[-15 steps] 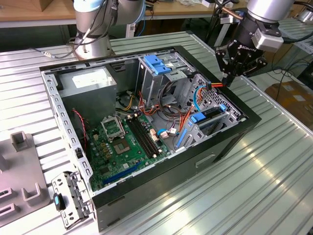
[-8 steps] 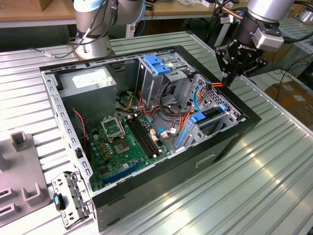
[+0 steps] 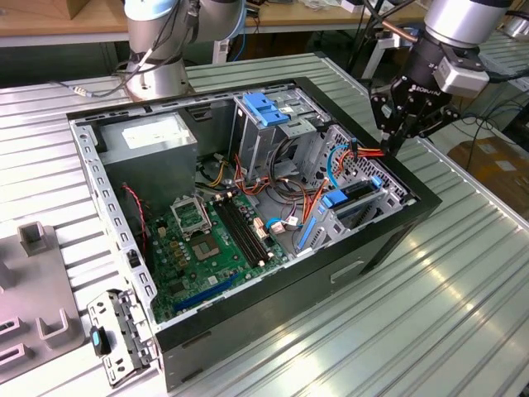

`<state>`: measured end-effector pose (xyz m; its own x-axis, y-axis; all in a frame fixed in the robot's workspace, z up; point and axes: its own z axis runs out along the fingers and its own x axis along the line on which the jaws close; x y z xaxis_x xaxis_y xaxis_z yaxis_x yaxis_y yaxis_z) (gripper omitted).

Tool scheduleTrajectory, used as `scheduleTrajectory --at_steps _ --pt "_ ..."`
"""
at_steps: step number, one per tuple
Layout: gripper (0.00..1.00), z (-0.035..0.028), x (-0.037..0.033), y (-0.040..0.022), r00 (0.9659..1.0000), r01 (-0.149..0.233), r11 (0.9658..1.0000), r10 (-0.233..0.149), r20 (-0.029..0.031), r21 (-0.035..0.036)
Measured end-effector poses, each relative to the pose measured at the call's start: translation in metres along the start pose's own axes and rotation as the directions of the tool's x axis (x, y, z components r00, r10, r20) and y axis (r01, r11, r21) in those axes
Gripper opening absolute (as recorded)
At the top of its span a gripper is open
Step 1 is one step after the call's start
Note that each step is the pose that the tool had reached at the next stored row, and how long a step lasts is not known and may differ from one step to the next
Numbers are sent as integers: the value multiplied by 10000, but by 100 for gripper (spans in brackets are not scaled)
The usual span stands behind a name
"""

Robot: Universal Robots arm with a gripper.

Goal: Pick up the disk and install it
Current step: 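Insert the first disk wire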

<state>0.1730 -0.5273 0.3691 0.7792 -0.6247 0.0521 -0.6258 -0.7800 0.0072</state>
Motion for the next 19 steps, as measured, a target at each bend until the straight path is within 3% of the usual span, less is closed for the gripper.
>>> scheduleTrajectory --at_steps 11,13,14,19 --pt "24 35 -1 0 10000 0 10000 0 0 5" --pt "23 14 -1 0 10000 0 10000 0 2 12" --pt "16 2 0 1 10000 -1 10000 1 1 14" --pt "16 -1 -1 1 10000 -1 10000 1 0 13"
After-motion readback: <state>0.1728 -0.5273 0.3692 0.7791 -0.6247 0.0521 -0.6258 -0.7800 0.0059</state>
